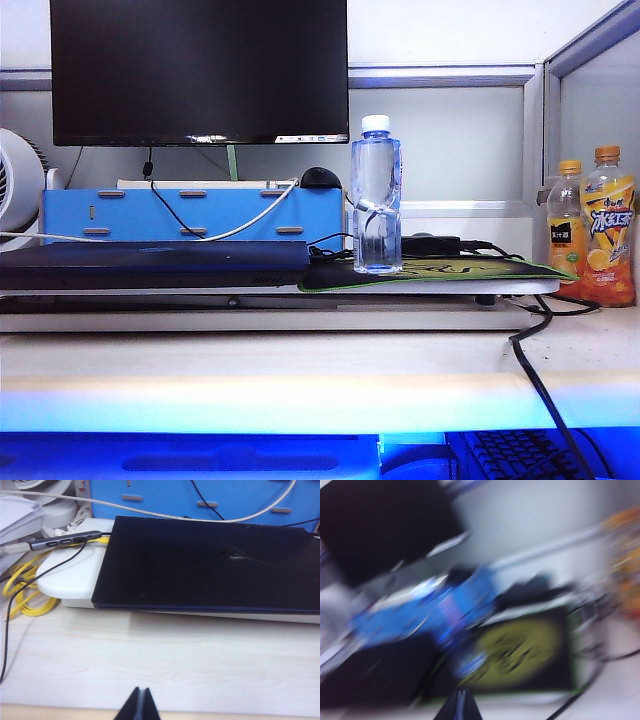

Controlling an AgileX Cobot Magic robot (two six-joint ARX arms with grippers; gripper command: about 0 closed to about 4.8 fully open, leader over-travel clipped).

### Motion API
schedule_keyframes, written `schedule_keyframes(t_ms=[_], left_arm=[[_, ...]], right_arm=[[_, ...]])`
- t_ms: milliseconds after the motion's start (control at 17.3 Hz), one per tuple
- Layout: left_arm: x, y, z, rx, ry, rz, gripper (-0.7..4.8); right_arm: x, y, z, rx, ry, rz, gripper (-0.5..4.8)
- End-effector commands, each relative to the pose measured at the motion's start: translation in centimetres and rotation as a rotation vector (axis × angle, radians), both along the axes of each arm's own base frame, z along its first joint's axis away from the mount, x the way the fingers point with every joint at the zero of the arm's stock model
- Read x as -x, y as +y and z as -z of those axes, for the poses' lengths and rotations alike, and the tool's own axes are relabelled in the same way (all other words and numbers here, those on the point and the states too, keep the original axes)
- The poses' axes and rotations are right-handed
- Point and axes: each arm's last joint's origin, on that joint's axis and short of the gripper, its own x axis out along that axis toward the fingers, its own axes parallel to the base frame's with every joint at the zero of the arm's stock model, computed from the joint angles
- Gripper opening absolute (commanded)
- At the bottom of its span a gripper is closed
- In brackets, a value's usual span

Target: Pick up the mineral water bottle and place it on the laptop.

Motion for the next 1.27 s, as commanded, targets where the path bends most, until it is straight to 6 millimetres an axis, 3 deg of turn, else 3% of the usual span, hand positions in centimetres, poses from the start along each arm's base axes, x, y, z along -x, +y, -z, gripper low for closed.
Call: schedule_keyframes(t_ms=[58, 290, 406, 464, 522, 695, 869, 985, 1275], left_arm=[[0.0, 0.0, 0.0, -0.002, -0.003, 0.001, -0.02], [0.0, 0.0, 0.0, -0.001, -0.002, 0.001, -0.02], [0.0, 0.0, 0.0, -0.002, -0.002, 0.001, -0.02], [0.0, 0.0, 0.0, -0.001, -0.003, 0.001, -0.02], [0.0, 0.0, 0.0, -0.002, -0.002, 0.001, -0.02], [0.0, 0.0, 0.0, -0.002, -0.002, 0.001, -0.02], [0.0, 0.0, 0.0, -0.002, -0.002, 0.001, -0.02], [0.0, 0.0, 0.0, -0.002, -0.002, 0.001, -0.02], [0.0, 0.0, 0.0, -0.002, -0.002, 0.001, -0.02]], right_arm=[[-1.5, 0.6, -2.6, 0.017, 0.040, -0.194, 0.22], [-7.5, 1.7, -9.2, -0.004, 0.041, -0.567, 0.22], [-8.7, 1.8, -9.6, -0.114, 0.111, -0.624, 0.23], [-9.5, 1.9, -9.1, -0.098, 0.111, -0.626, 1.68], [-9.9, 2.1, -8.6, -0.070, 0.119, -0.622, 4.79], [-10.6, 4.0, -7.1, 0.075, 0.113, -0.589, 4.79], [-11.0, 8.6, -4.6, 0.442, 0.095, -0.363, 4.79], [-11.8, 10.2, -4.2, 0.519, 0.102, -0.293, 4.79], [-17.4, 12.8, -4.3, 0.573, 0.174, -0.170, 4.79]])
